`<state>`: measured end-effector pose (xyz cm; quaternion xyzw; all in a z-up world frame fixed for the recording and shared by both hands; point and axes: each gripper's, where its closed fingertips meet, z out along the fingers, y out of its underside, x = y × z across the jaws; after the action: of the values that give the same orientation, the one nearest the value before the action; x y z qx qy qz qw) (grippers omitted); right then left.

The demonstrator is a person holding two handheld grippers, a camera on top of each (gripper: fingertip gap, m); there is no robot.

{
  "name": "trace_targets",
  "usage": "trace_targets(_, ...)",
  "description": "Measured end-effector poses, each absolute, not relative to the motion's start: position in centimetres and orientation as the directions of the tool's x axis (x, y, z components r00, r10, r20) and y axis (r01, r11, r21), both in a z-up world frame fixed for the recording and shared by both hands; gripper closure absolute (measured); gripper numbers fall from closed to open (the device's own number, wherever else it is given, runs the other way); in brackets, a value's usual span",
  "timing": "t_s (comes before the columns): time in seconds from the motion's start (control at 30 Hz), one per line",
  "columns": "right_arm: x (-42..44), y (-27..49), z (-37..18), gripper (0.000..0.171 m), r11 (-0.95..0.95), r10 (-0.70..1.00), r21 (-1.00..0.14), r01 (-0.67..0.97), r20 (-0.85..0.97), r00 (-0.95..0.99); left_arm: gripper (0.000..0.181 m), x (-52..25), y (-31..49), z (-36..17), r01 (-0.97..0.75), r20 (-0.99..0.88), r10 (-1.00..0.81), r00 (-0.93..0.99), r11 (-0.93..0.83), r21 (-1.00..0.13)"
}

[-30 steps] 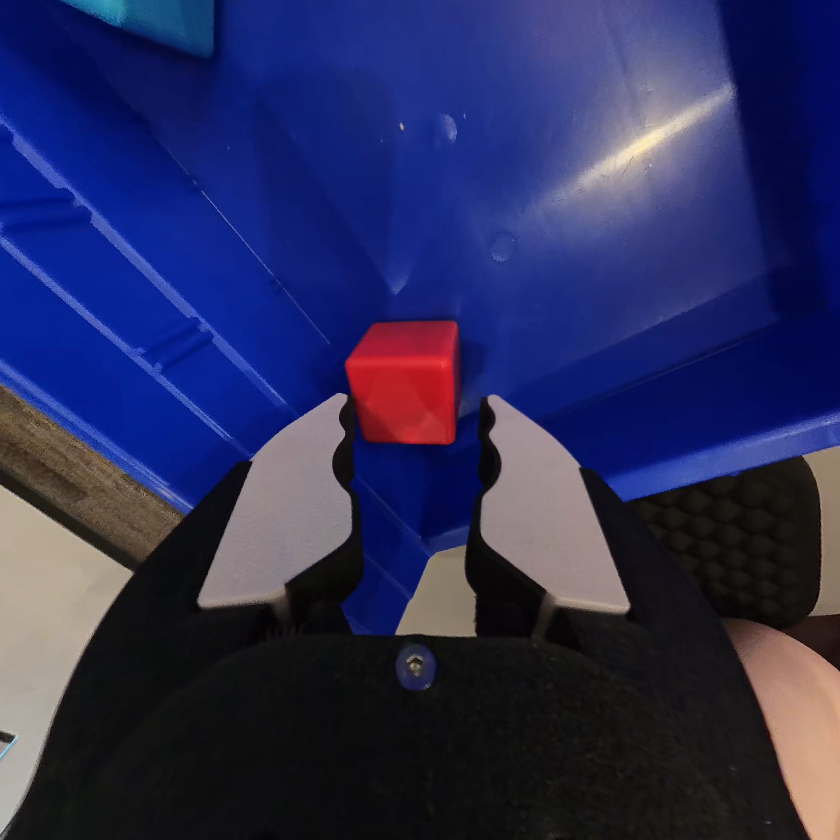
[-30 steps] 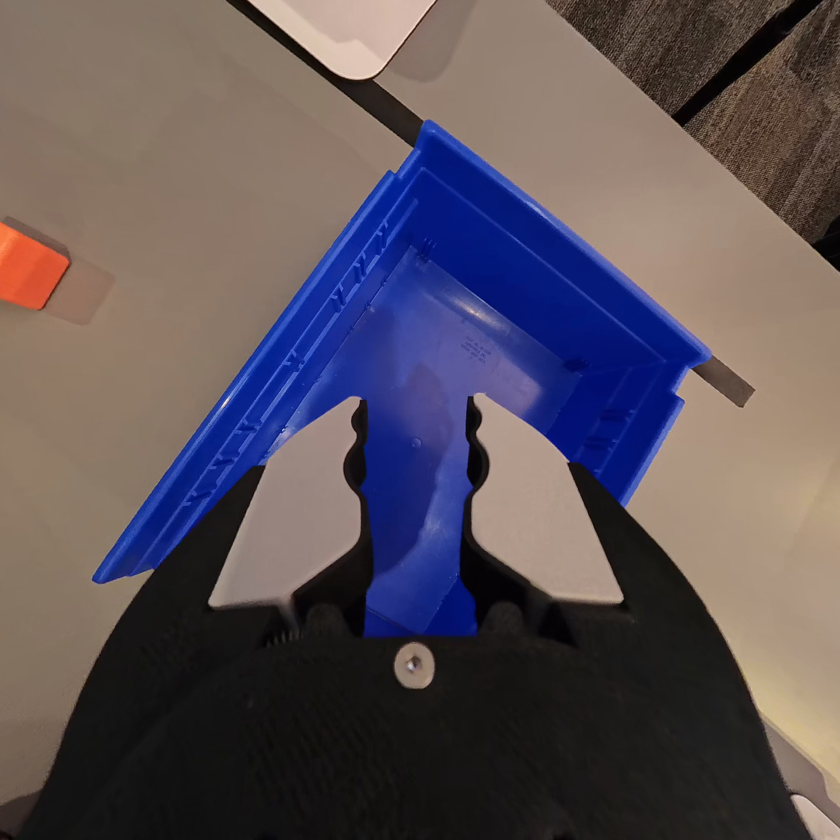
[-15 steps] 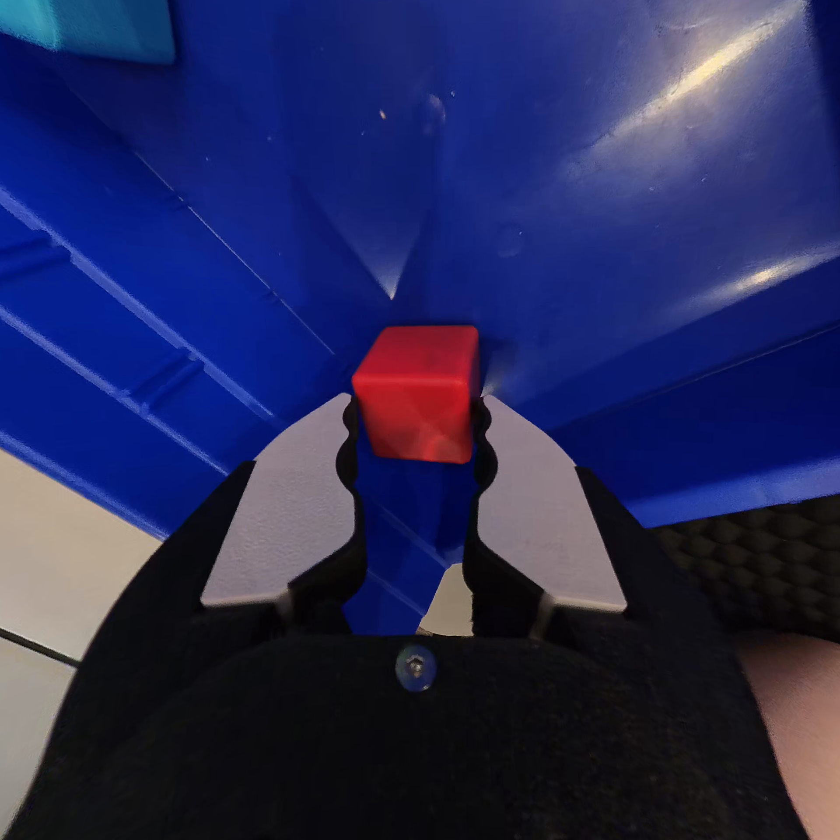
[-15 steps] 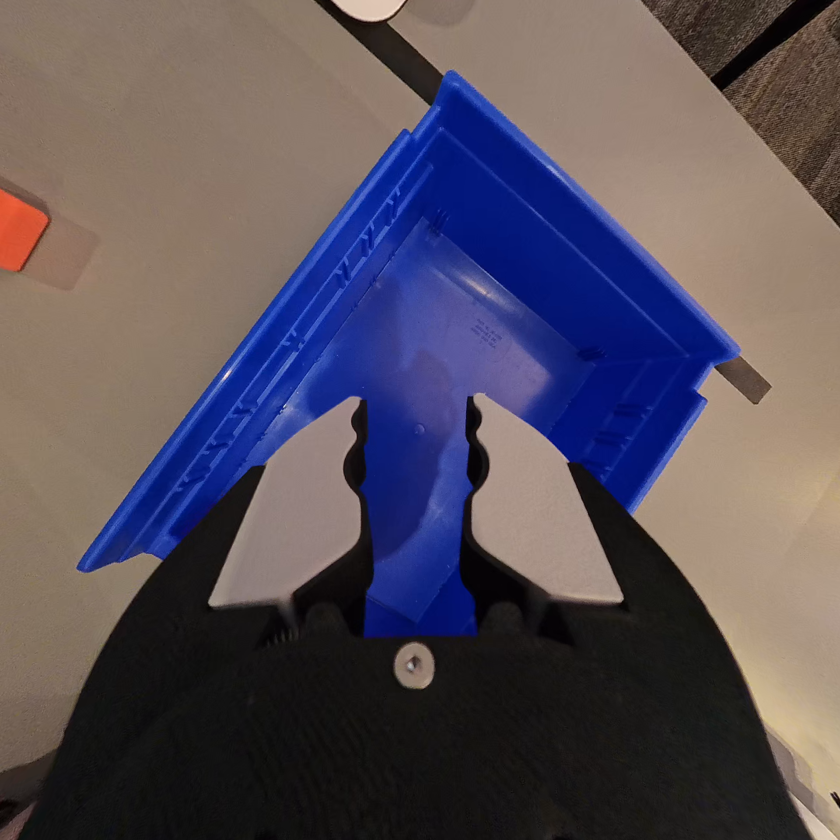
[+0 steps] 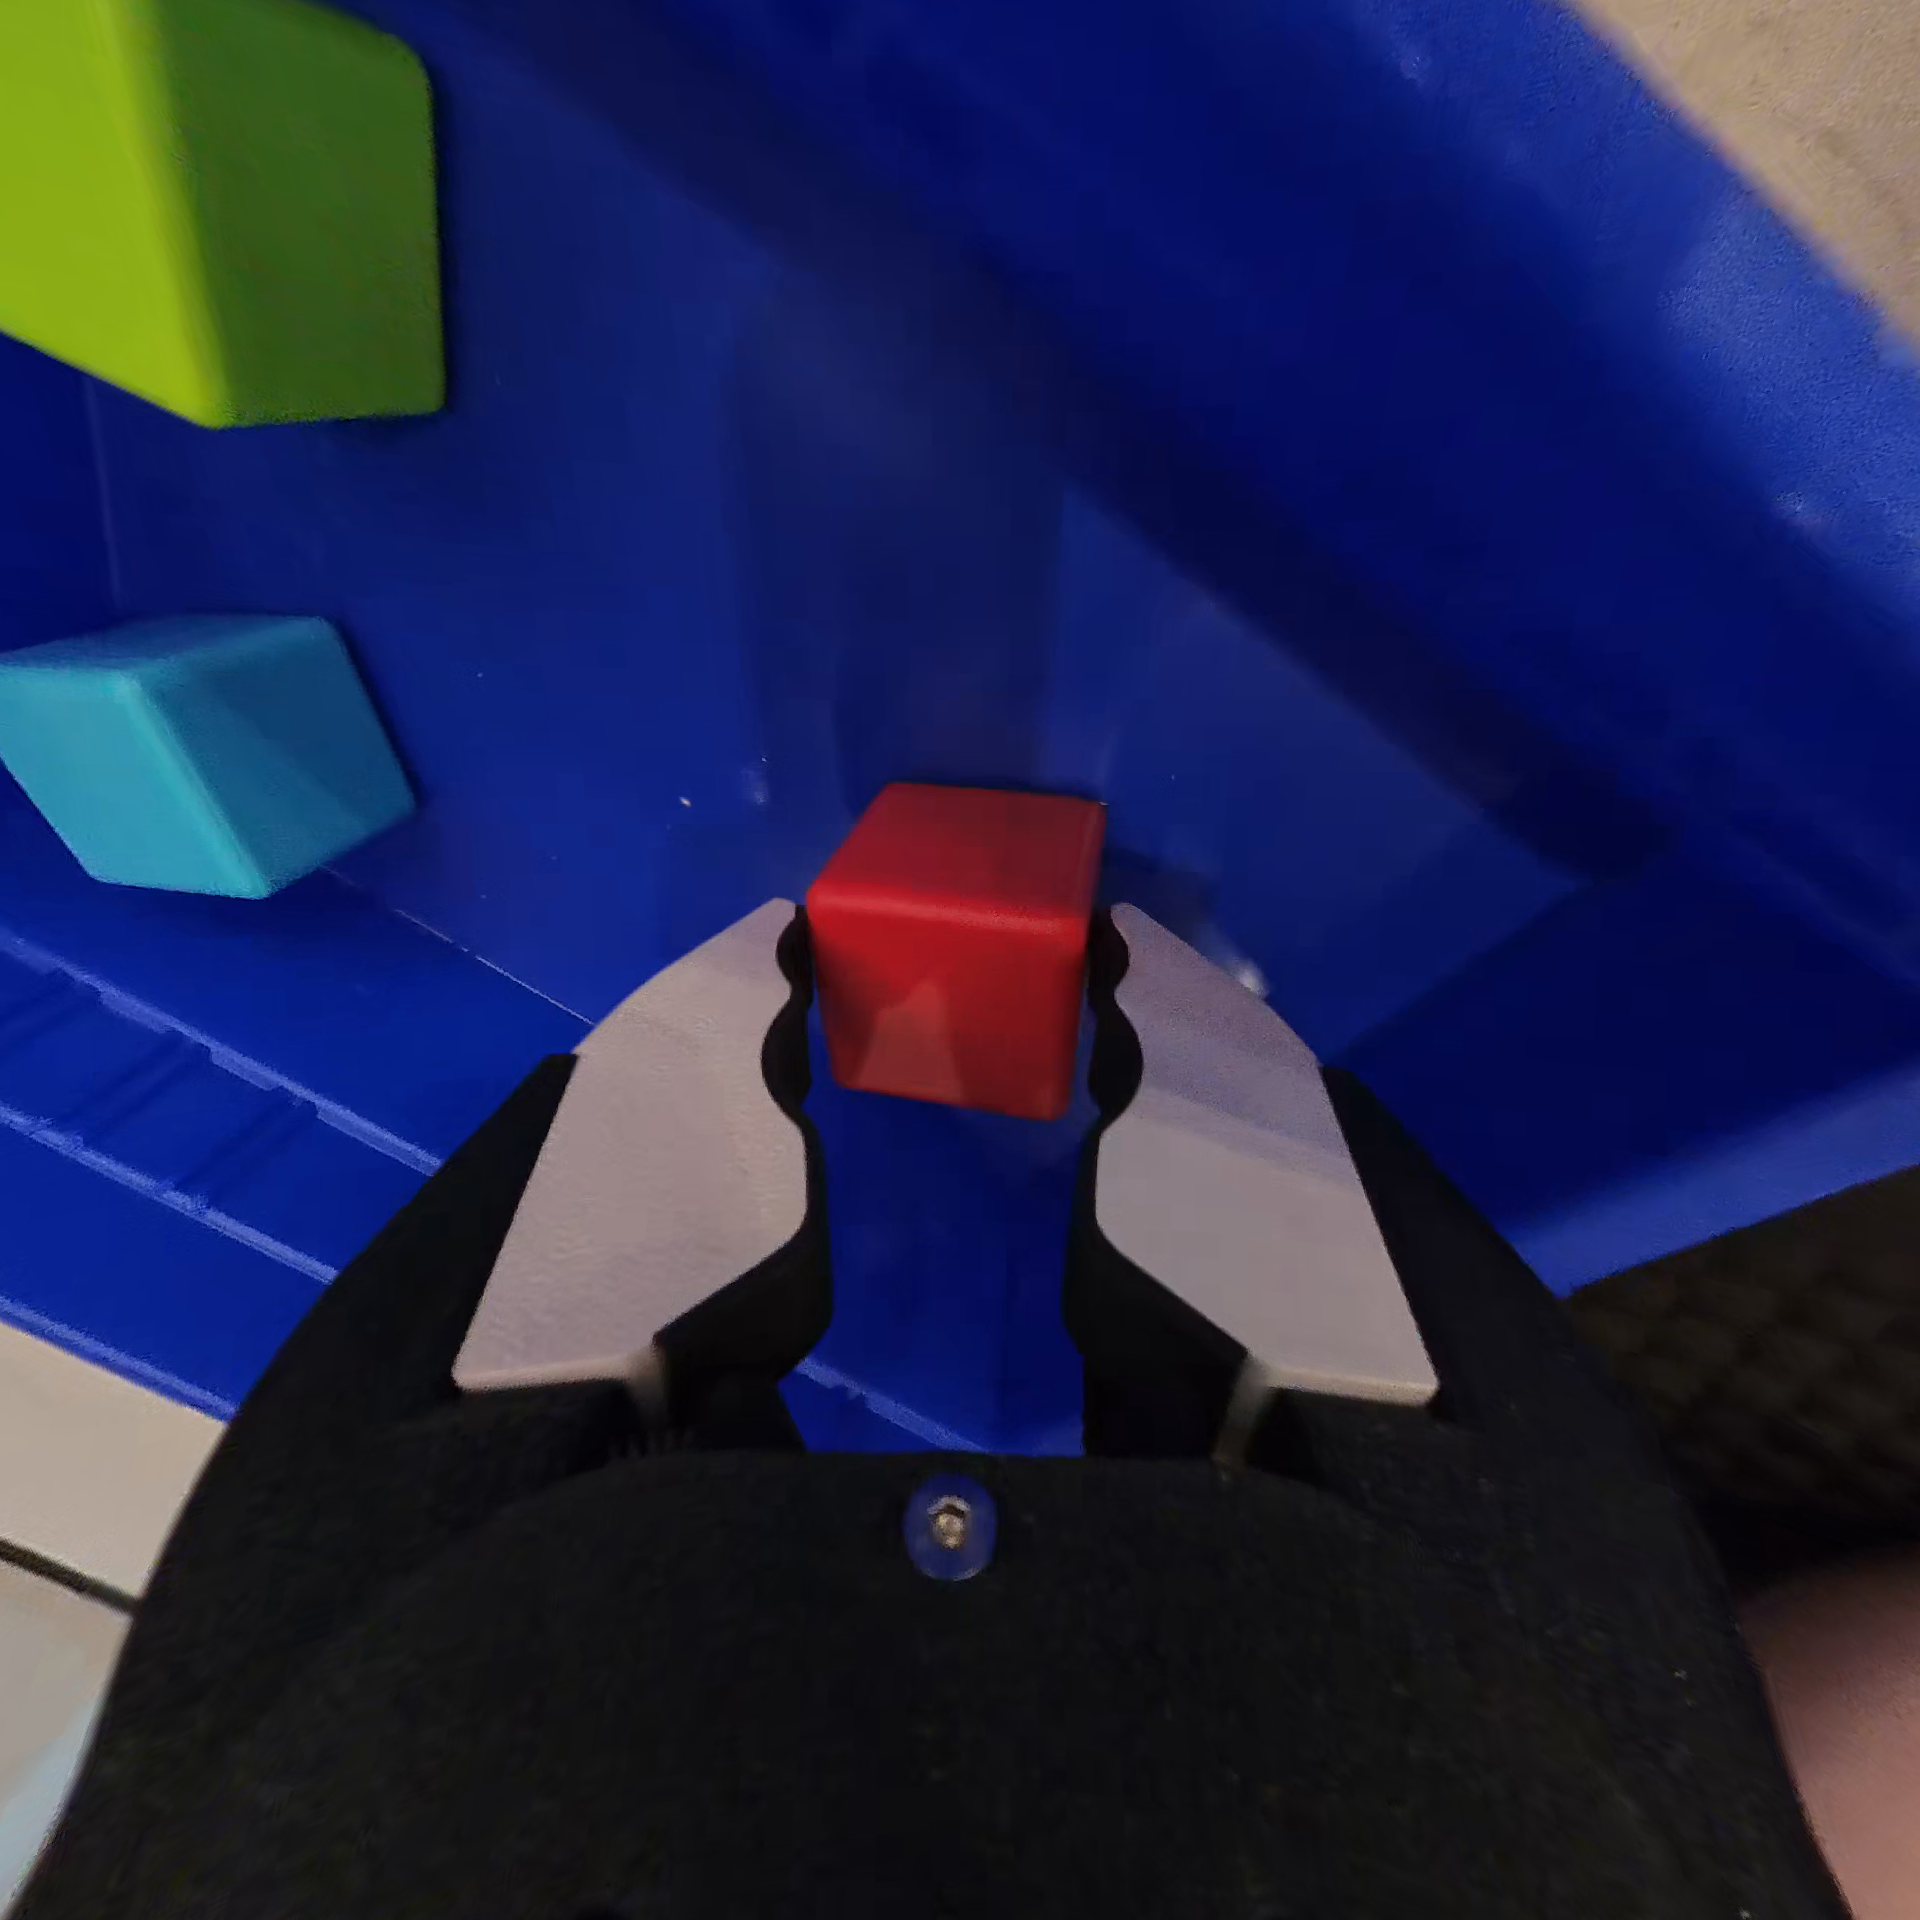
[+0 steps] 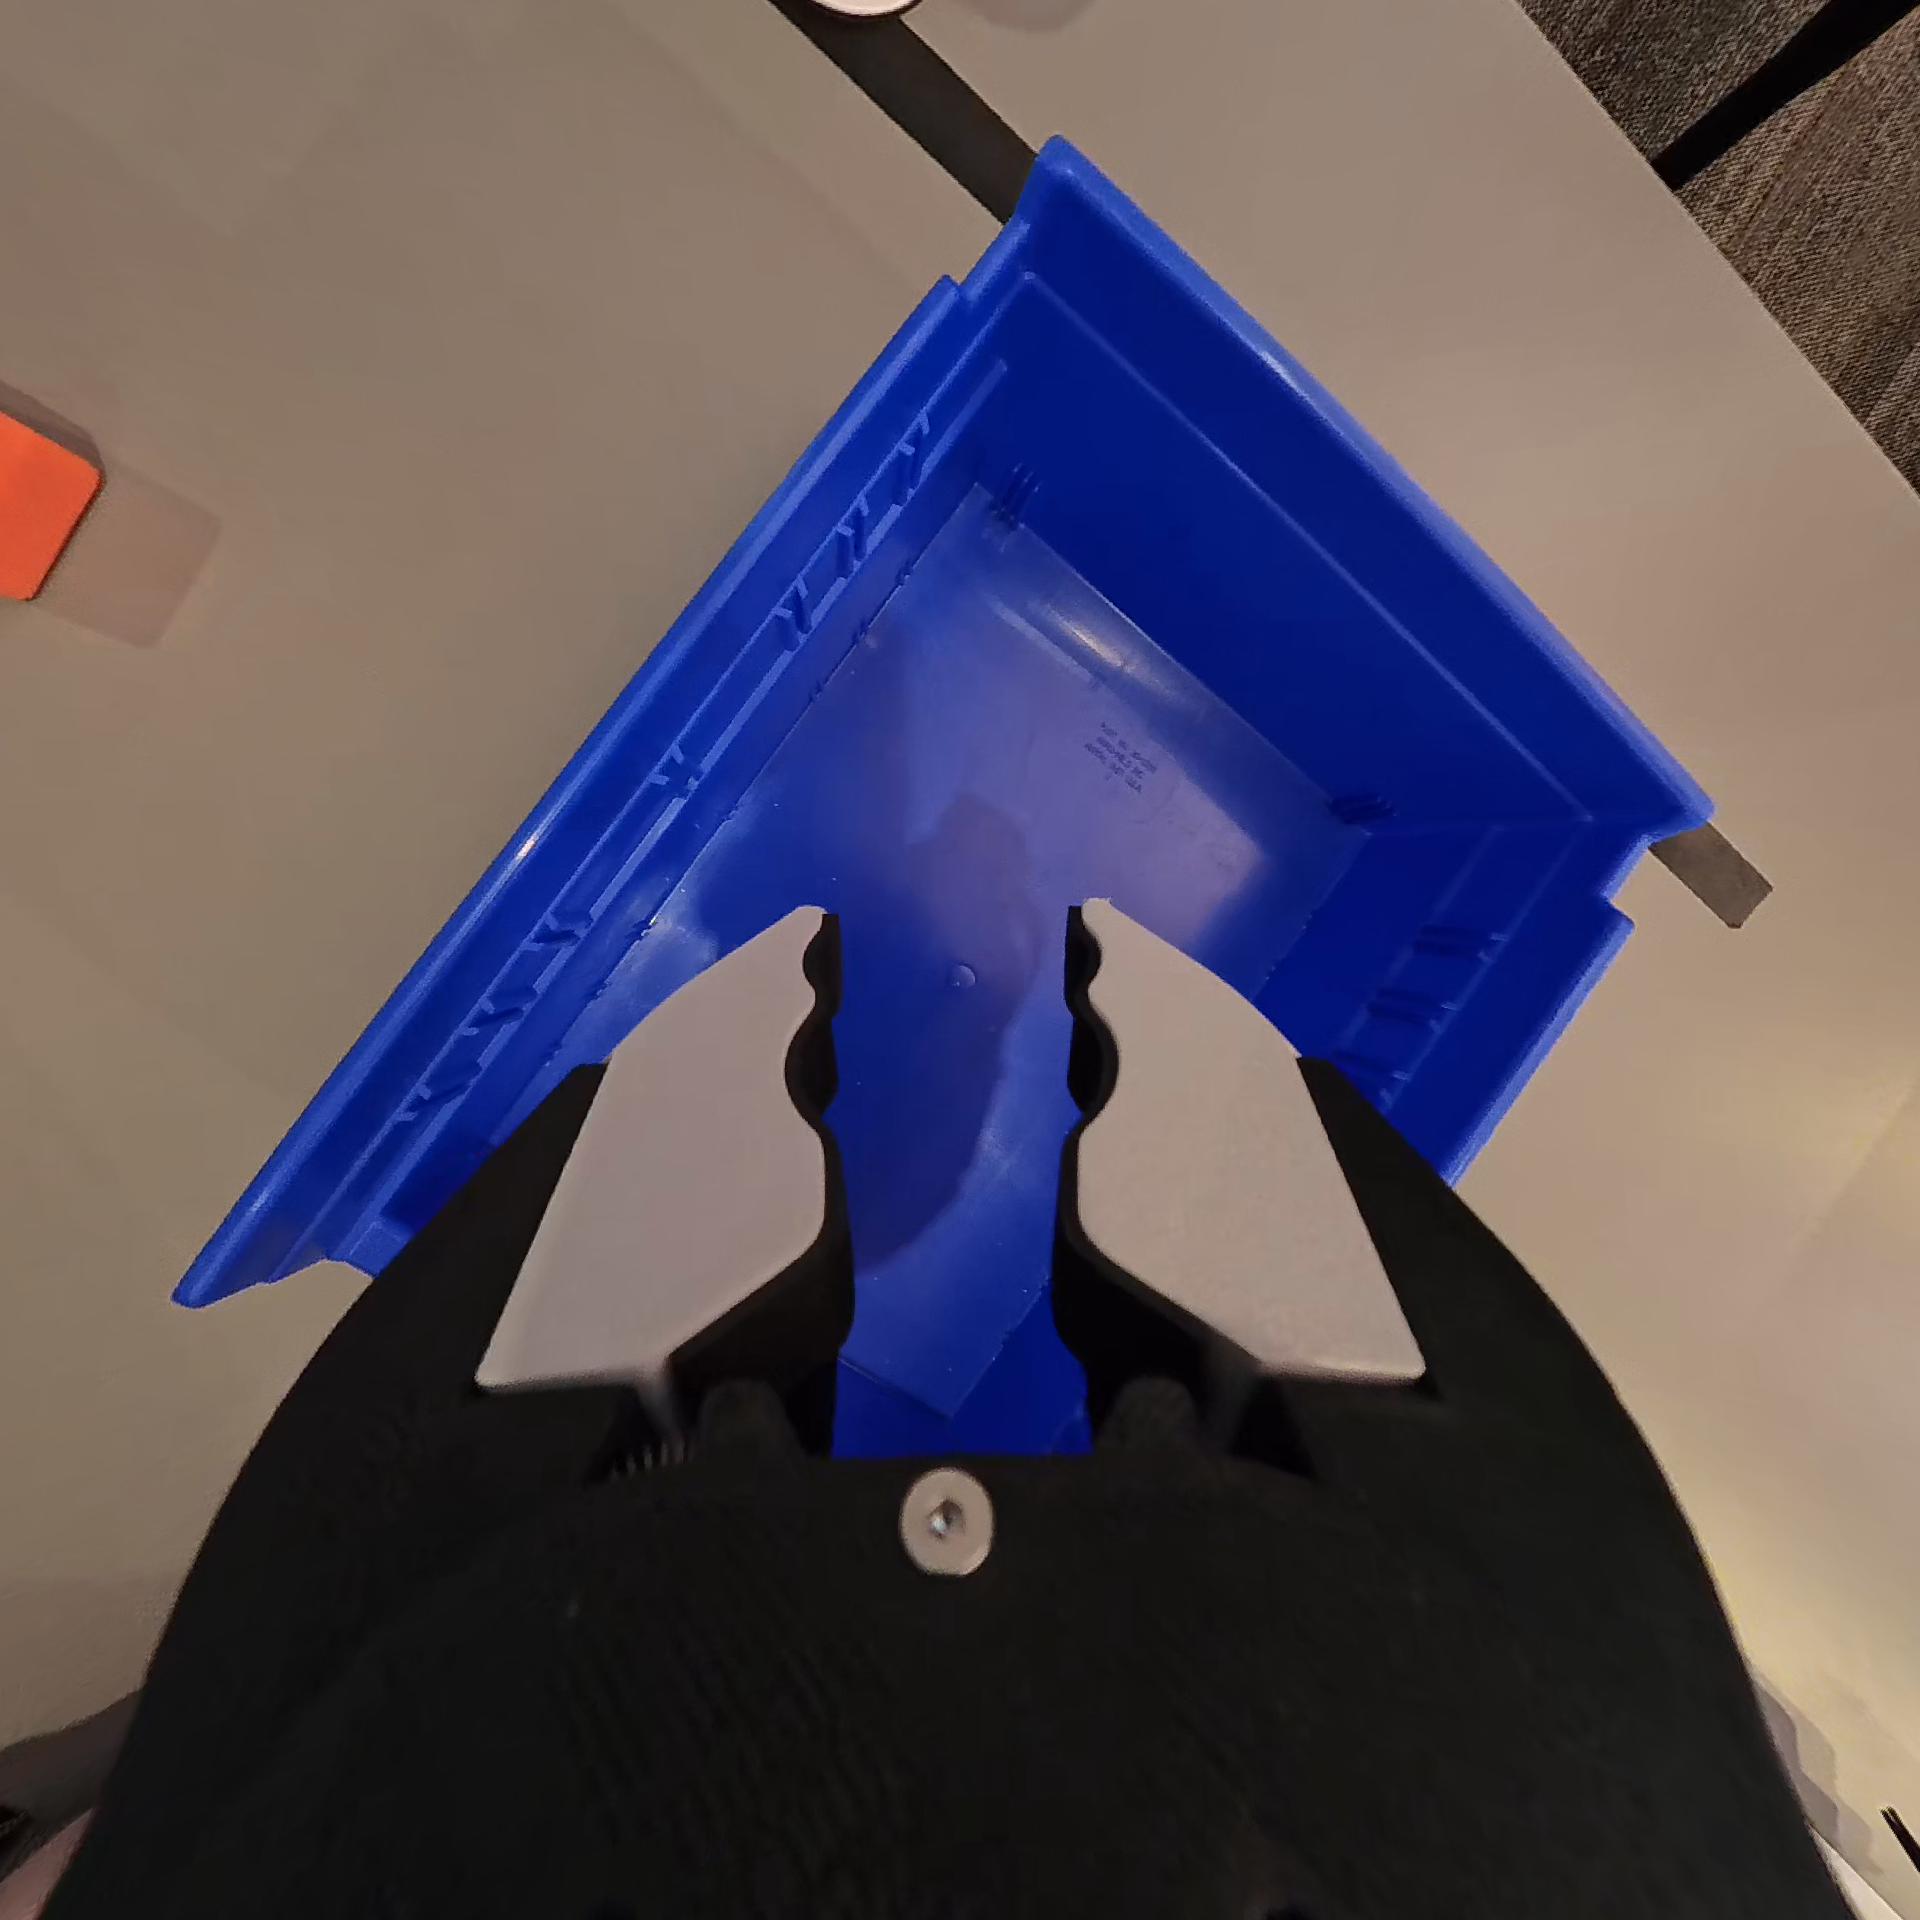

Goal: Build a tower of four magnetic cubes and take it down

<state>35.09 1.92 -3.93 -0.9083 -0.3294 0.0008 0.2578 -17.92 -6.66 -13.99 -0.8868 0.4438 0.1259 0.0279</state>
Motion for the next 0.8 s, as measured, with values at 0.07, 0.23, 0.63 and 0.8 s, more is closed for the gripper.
trace_targets(0.07,35.1,1.9,-3.9,0.128,-0.649,0.599,-0.47,0.598,0.168,0.783,0.125,-18.4,-7.0,-14.7,-0.788,-0.242,-0.786,0.569,-0.605,0.111)
trace_targets(0.23,35.0,1.8,-3.8,0.128,-0.647,0.602,-0.472,0.599,0.166,0.781,0.13,-17.9,-5.9,-13.8,-0.804,-0.27,-0.778,0.567,-0.595,0.025)
trace_targets(0.63,35.1,1.5,-5.2,0.128,-0.672,0.614,-0.411,0.616,0.157,0.774,0.13,-12.5,-5.6,1.9,-0.793,-0.554,-0.567,0.609,-0.416,-0.446)
trace_targets(0.8,35.1,1.8,-5.2,0.128,-0.678,0.603,-0.416,0.606,0.157,0.782,0.131,-0.7,-7.3,2.2,-0.857,-0.536,-0.727,0.429,-0.14,-0.496)
